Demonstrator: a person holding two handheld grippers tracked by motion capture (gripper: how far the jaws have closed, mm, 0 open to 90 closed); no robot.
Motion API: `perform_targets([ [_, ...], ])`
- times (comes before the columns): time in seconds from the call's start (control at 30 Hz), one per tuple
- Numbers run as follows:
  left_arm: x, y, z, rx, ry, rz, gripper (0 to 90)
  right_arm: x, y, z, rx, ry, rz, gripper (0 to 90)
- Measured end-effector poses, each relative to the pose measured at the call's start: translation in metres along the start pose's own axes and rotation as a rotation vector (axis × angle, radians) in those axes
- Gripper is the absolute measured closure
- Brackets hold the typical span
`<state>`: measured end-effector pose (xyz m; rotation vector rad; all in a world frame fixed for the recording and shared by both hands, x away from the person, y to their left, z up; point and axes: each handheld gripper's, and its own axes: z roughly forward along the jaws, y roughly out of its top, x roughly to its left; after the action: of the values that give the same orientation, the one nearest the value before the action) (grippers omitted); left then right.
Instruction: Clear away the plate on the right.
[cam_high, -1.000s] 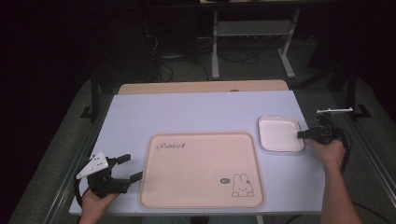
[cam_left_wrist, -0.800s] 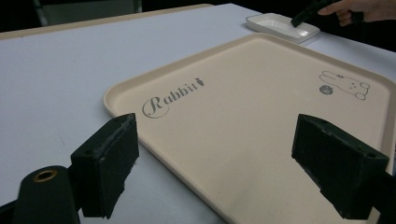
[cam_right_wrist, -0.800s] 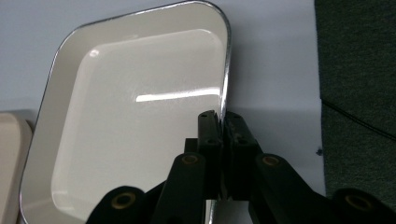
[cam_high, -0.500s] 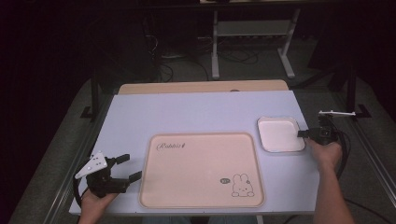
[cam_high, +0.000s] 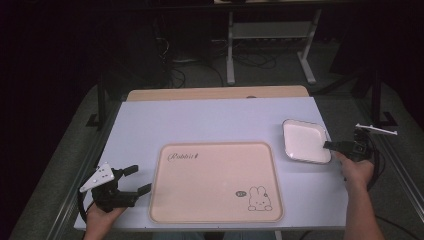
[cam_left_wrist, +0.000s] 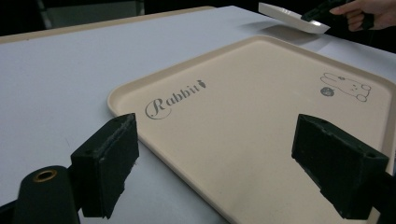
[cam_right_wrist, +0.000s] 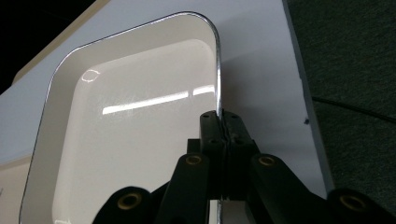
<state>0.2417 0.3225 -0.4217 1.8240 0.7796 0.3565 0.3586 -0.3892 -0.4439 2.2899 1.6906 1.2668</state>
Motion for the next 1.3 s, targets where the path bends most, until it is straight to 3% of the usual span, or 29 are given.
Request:
perform_targets([
  [0.43, 0.001, 0.0, -0.001, -0.008, 0.002, -0.004, 14.5, 0.001, -0.017, -0.019, -0.033, 0.103, 0.038, 88.3],
  [0.63, 0.001, -0.001, -0.001, -0.003, 0.001, -0.004, 14.5, 0.013, -0.028, -0.026, -0.035, 0.171, 0.016, 88.4],
  [0.8, 0.0, 0.0, -0.001, -0.007, 0.0, -0.002, 14.6, 0.02, -0.037, -0.032, -0.035, 0.216, 0.044, 88.4],
  [1.2, 0.002, -0.001, -0.002, -0.012, 0.004, -0.009, 14.5, 0.032, -0.057, -0.045, -0.039, 0.259, 0.062, 88.4],
  [1.3, 0.001, -0.001, -0.002, -0.012, 0.004, -0.009, 14.5, 0.04, -0.065, -0.051, -0.04, 0.291, 0.061, 88.4],
])
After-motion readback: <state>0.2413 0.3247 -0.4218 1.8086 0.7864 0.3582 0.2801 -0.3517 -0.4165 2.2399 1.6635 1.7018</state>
